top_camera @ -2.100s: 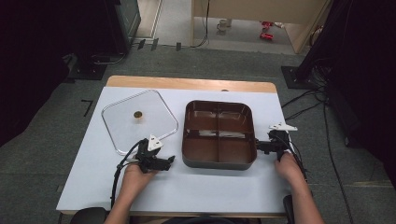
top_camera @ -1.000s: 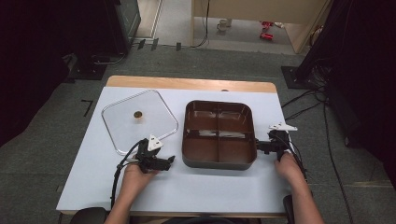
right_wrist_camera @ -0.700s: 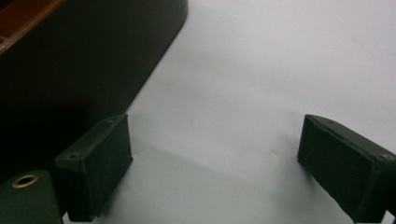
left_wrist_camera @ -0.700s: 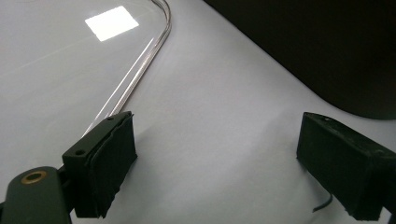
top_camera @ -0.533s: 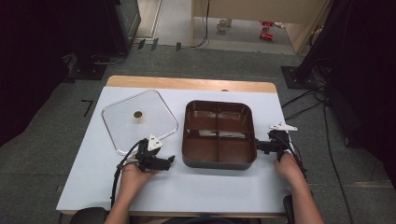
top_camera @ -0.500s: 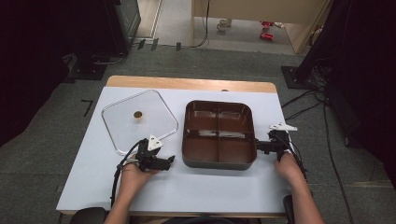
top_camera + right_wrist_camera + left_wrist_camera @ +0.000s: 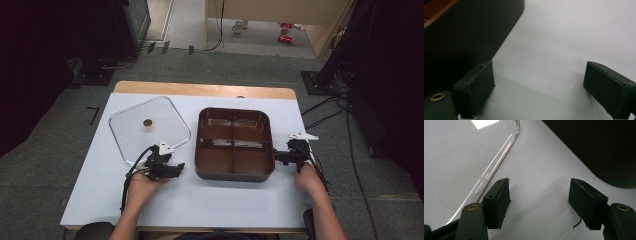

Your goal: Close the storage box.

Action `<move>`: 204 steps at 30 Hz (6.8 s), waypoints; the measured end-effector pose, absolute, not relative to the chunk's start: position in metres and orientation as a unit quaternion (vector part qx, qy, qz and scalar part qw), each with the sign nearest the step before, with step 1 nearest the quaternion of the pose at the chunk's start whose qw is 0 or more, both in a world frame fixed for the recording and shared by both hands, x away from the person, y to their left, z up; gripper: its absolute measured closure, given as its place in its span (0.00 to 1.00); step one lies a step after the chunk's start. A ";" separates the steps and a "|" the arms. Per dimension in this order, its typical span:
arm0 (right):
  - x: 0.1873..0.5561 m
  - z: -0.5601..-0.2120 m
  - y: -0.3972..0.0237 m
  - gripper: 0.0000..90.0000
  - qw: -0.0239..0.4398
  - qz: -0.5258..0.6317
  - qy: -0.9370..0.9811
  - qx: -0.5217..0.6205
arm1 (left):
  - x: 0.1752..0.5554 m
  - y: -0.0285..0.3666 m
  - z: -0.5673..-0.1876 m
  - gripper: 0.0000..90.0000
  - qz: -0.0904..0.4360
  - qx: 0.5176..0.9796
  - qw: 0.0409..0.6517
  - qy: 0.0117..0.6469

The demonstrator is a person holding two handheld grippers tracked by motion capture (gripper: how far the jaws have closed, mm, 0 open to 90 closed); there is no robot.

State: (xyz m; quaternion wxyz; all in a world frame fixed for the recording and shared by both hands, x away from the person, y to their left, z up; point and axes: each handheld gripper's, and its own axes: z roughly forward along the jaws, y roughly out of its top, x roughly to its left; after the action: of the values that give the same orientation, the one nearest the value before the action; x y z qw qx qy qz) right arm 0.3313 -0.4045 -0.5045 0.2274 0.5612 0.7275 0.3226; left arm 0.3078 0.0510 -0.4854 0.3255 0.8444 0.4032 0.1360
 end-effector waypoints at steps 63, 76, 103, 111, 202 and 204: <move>0.331 -0.504 -0.404 0.11 0.228 0.319 0.727 0.564 | 0.428 0.128 -0.442 0.43 0.167 0.792 0.367 0.458; 0.332 -0.505 -0.404 0.10 0.227 0.320 0.726 0.565 | 0.443 0.147 -0.461 0.46 0.167 0.774 0.367 0.488; 0.332 -0.505 -0.404 0.10 0.227 0.320 0.726 0.565 | 0.442 0.143 -0.474 0.66 0.158 0.781 0.343 0.498; 0.332 -0.505 -0.404 0.10 0.227 0.320 0.726 0.565 | 0.437 0.140 -0.456 0.66 0.158 0.779 0.356 0.491; 0.332 -0.505 -0.405 0.10 0.227 0.319 0.726 0.565 | 0.391 -0.105 -0.413 0.47 0.019 0.867 0.434 0.246; 0.332 -0.505 -0.405 0.10 0.227 0.319 0.727 0.565 | 0.391 -0.102 -0.412 0.44 0.022 0.865 0.438 0.244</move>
State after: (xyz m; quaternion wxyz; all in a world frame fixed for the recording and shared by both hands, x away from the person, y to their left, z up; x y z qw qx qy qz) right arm 0.3318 -0.4047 -0.5047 0.2268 0.5645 0.7265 0.3195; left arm 0.3907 -0.1022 -0.4118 0.4376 0.8652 0.2437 0.0220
